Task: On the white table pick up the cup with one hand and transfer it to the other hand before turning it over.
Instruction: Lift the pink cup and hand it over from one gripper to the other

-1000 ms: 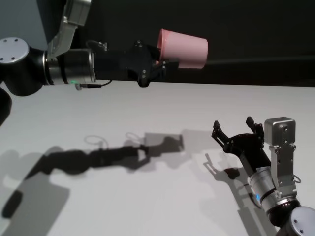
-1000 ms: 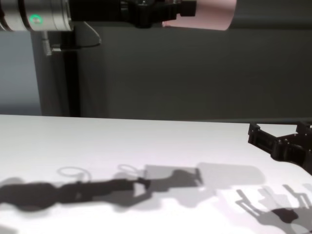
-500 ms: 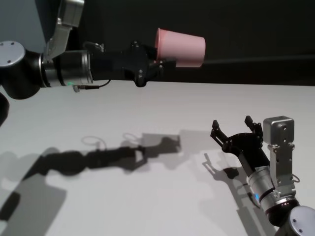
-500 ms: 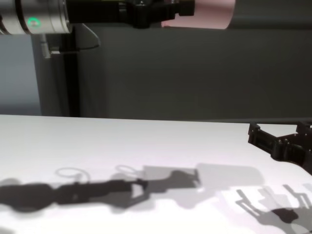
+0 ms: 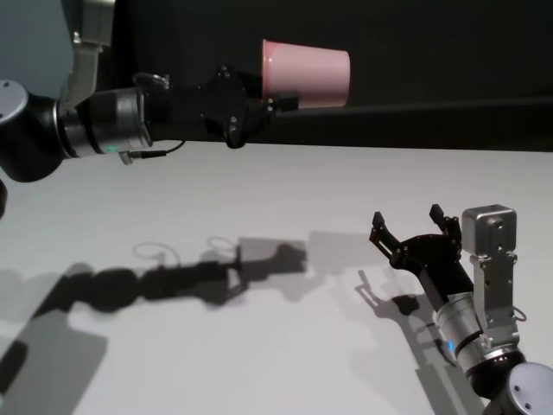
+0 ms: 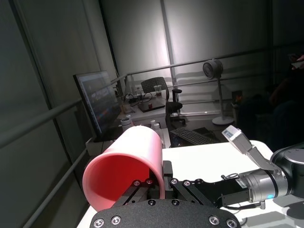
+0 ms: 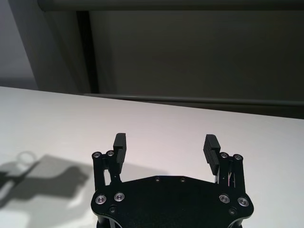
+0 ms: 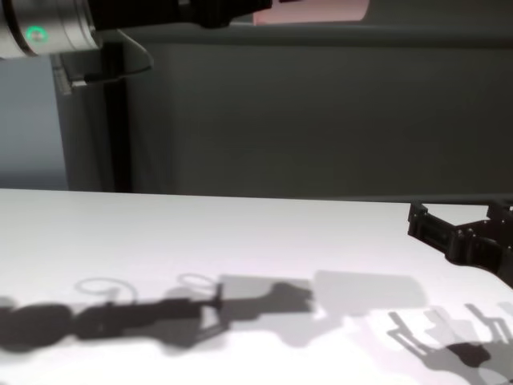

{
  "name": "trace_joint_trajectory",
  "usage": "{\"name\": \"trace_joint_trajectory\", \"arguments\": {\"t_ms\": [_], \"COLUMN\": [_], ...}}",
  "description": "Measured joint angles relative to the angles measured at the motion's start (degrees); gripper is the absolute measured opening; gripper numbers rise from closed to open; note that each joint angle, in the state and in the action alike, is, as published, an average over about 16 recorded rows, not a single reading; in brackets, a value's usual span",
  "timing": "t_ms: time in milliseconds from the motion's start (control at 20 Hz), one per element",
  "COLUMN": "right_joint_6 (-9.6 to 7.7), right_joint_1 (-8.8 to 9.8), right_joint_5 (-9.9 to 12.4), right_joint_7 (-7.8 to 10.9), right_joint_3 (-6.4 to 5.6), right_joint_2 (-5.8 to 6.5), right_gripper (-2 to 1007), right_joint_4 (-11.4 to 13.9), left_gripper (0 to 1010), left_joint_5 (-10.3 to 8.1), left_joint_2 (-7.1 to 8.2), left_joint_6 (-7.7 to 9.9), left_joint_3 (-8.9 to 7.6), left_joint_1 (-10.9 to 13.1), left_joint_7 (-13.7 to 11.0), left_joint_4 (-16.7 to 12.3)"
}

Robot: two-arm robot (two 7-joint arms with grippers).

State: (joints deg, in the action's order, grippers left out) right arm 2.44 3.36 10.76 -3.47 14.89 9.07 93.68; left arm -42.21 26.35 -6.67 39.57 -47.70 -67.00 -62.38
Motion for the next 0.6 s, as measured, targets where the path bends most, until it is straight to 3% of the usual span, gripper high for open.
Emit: {"name": "trace_joint_trajectory", "arguments": {"t_ms": [600], "right_joint_6": [0.00], "right_joint_1": [0.00], "right_joint_5": [0.0], "right_joint_7": [0.00], "right_joint_3": [0.00], "right_joint_2": [0.00], "right_gripper": [1000], "right_joint_4": [0.0], "left_gripper": [52], "left_joint_5": [0.00], "left_joint_2": [0.42], "left_joint_6": [-1.35], "left_joint_3": [-0.03], "left_joint_1": [0.5], "left_joint_7": [-0.5], "left_joint_4": [-0.4]}}
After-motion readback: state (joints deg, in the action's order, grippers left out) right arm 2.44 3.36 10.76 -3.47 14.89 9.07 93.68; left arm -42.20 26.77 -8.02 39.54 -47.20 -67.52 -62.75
